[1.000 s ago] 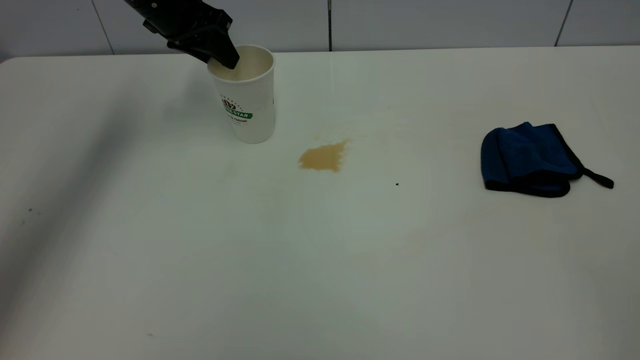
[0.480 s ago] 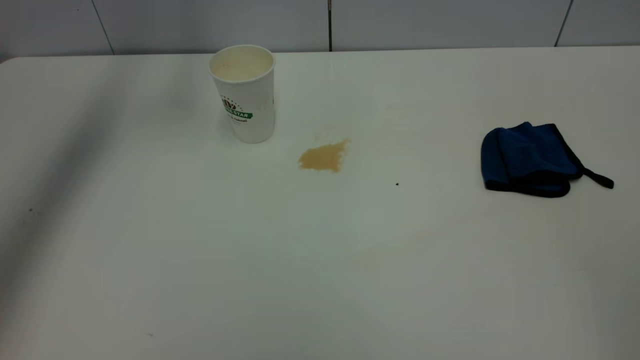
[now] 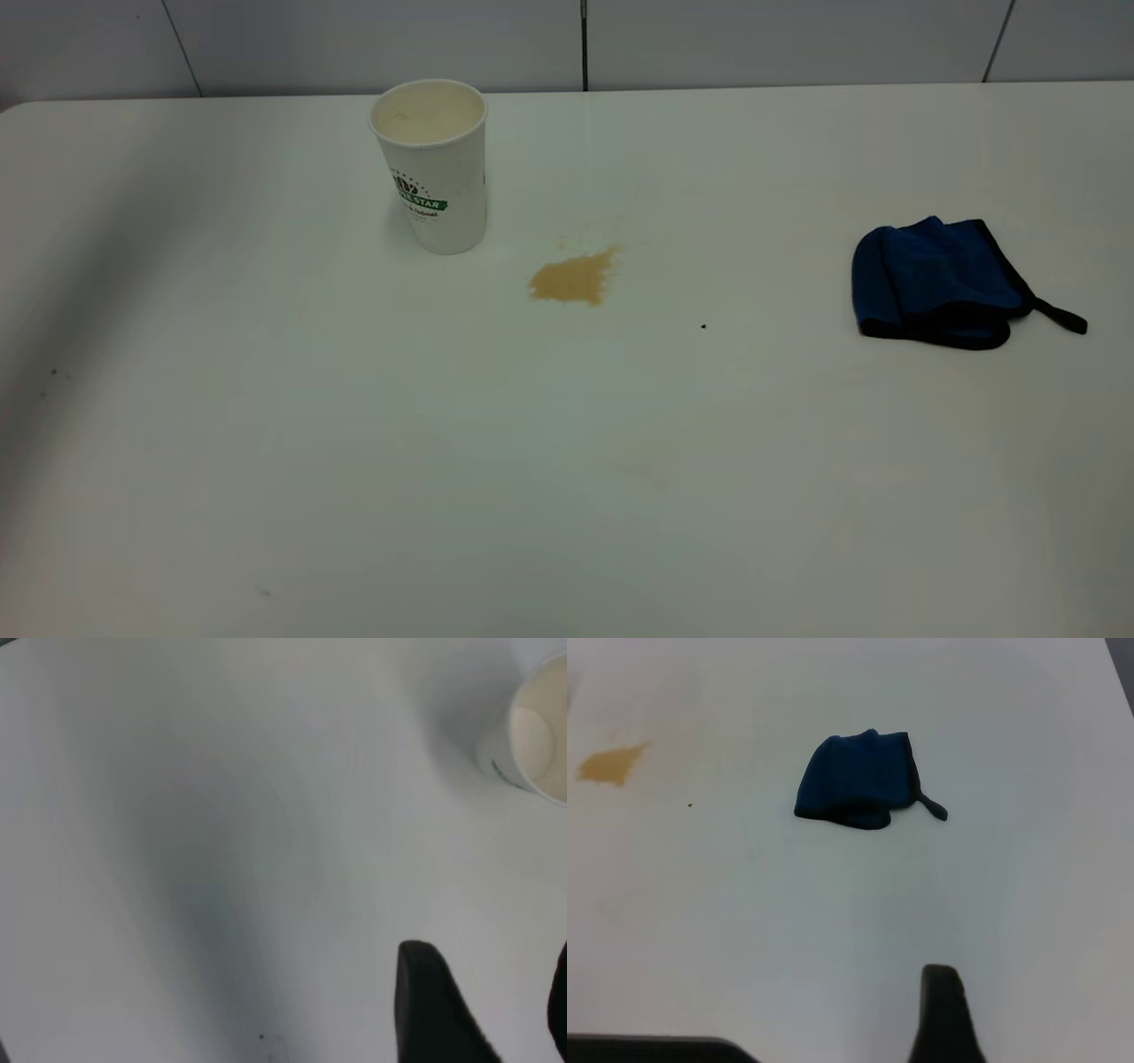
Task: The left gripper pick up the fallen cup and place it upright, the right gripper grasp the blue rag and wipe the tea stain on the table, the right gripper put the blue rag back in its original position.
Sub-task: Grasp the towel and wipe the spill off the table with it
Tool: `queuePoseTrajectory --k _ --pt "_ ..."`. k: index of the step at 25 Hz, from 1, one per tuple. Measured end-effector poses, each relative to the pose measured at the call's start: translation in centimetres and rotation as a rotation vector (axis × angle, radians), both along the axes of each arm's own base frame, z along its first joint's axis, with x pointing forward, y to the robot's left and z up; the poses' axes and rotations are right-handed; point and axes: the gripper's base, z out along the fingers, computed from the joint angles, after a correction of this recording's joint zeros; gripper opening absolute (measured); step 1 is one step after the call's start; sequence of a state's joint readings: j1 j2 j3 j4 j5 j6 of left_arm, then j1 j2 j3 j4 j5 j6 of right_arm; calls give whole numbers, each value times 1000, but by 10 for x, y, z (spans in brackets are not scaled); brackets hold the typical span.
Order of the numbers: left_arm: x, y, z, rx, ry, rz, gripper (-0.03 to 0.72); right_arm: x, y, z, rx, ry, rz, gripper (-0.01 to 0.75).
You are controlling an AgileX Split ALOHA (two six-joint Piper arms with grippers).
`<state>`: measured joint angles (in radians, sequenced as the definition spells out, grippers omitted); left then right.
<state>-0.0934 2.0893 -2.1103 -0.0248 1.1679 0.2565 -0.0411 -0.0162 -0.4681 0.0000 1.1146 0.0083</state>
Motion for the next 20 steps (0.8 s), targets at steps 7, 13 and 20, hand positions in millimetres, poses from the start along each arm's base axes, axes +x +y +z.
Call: queuePoseTrajectory --k 7,13,20 --pt "-47 12 39 12 -36 141 243 0 0 0 0 0 0 563" --pt "-116 22 45 64 18 150 228 0 0 0 0 0 0 563" --pt "-185 30 38 72 61 188 232 0 0 0 0 0 0 563"
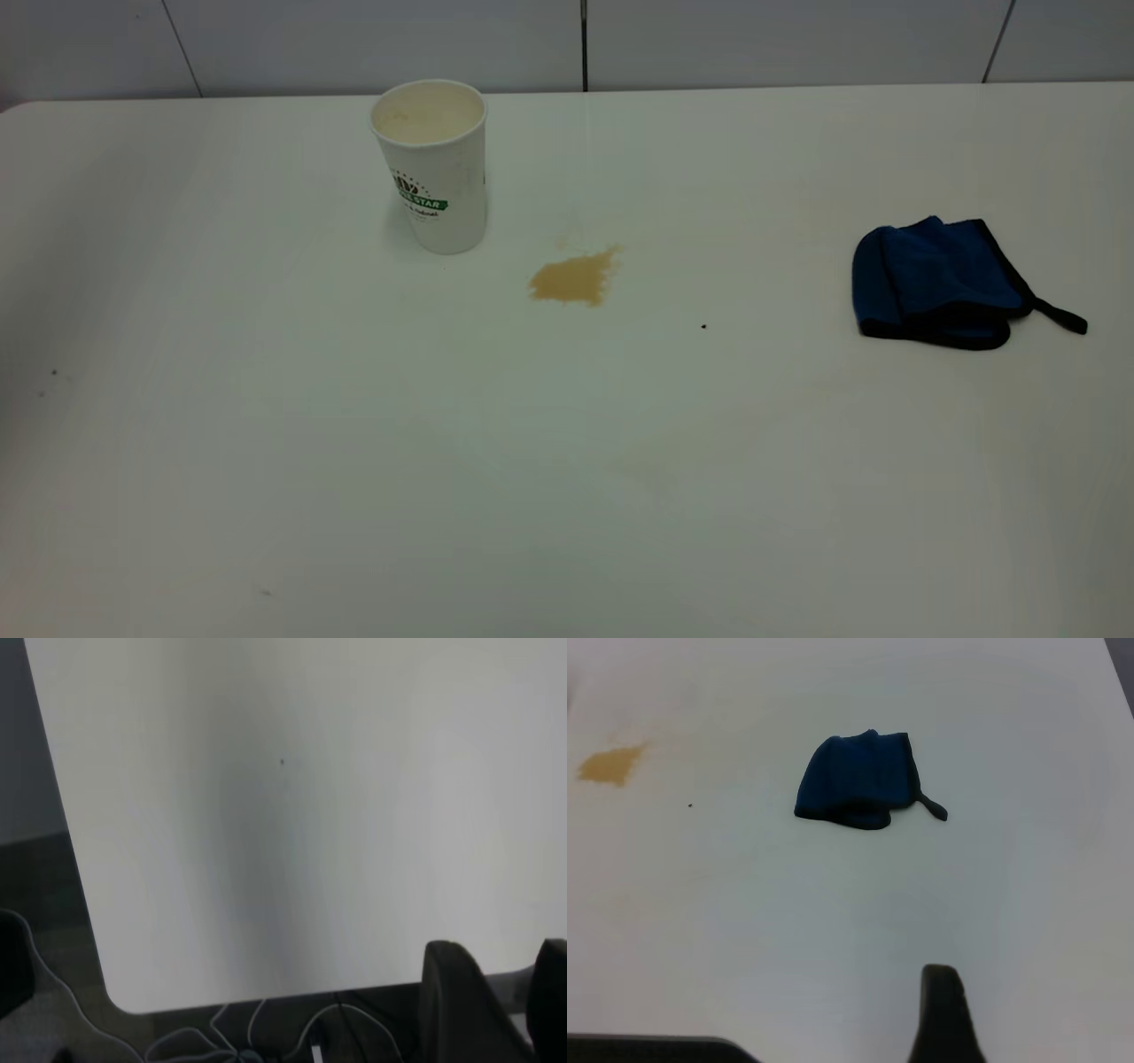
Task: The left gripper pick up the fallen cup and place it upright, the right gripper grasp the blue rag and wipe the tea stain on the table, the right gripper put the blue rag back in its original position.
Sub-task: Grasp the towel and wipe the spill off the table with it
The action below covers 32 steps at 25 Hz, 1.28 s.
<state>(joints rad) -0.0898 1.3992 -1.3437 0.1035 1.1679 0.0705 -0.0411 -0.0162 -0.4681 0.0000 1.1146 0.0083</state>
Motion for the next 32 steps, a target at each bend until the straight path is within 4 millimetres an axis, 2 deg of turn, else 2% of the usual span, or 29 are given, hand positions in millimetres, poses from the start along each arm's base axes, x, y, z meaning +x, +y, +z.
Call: queuePoseTrajectory --k 8,15,19,25,32 --pt "-105 9 -37 -15 43 67 237 0 0 0 0 0 0 563" --pt "-180 16 -64 -50 -55 124 237 0 0 0 0 0 0 563" --pt "-212 19 -77 -74 -152 148 237 0 0 0 0 0 0 563" --pt "-247 22 -87 -122 -356 175 237 0 0 0 0 0 0 563" --pt "-270 24 -92 -154 -521 172 237 0 0 0 0 0 0 563"
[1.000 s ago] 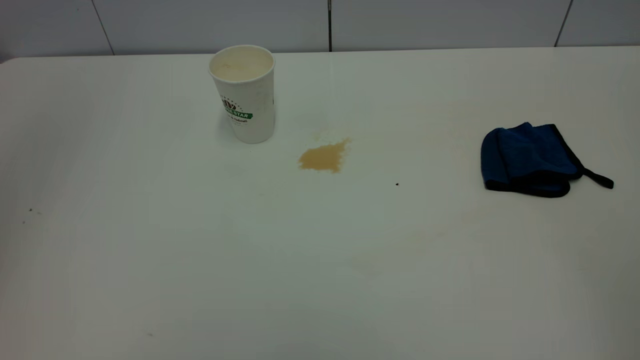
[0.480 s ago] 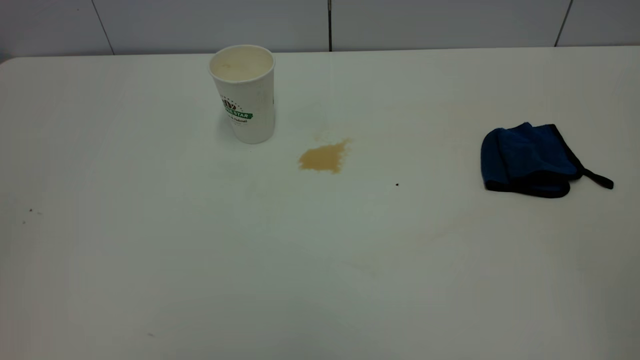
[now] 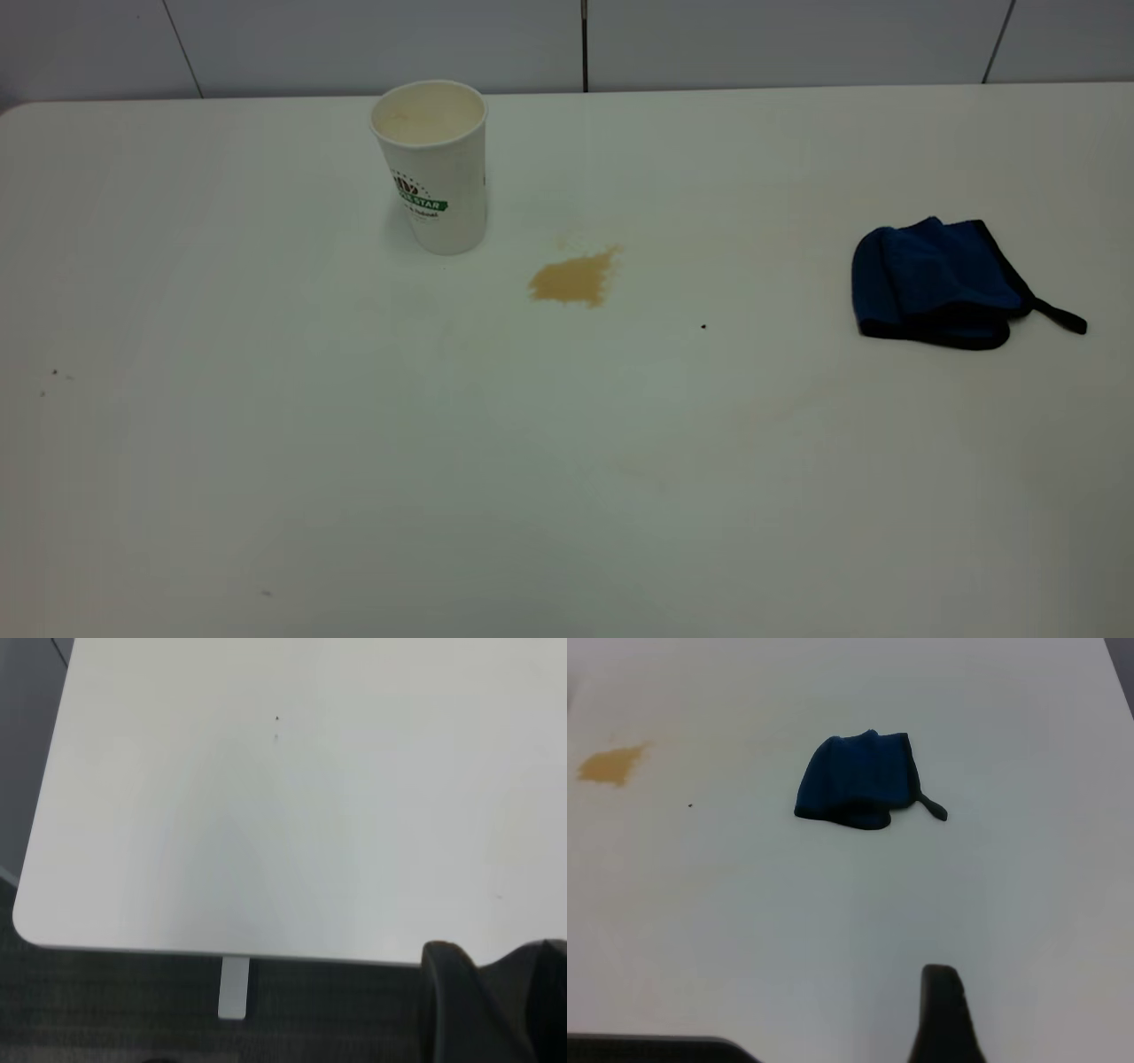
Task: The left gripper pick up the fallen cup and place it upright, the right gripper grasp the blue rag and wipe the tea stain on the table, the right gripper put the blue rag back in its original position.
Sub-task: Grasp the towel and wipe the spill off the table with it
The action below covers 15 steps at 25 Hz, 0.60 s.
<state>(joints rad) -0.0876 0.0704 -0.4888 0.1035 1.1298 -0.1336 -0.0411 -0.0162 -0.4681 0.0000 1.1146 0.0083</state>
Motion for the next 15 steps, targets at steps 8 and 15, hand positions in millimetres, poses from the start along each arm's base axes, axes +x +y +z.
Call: queuePoseTrajectory --k 8,15 --pt "-9 -1 -1 8 -57 31 237 0 0 0 0 0 0 563" --pt "-12 -2 -2 16 -82 9 237 0 0 0 0 0 0 563"
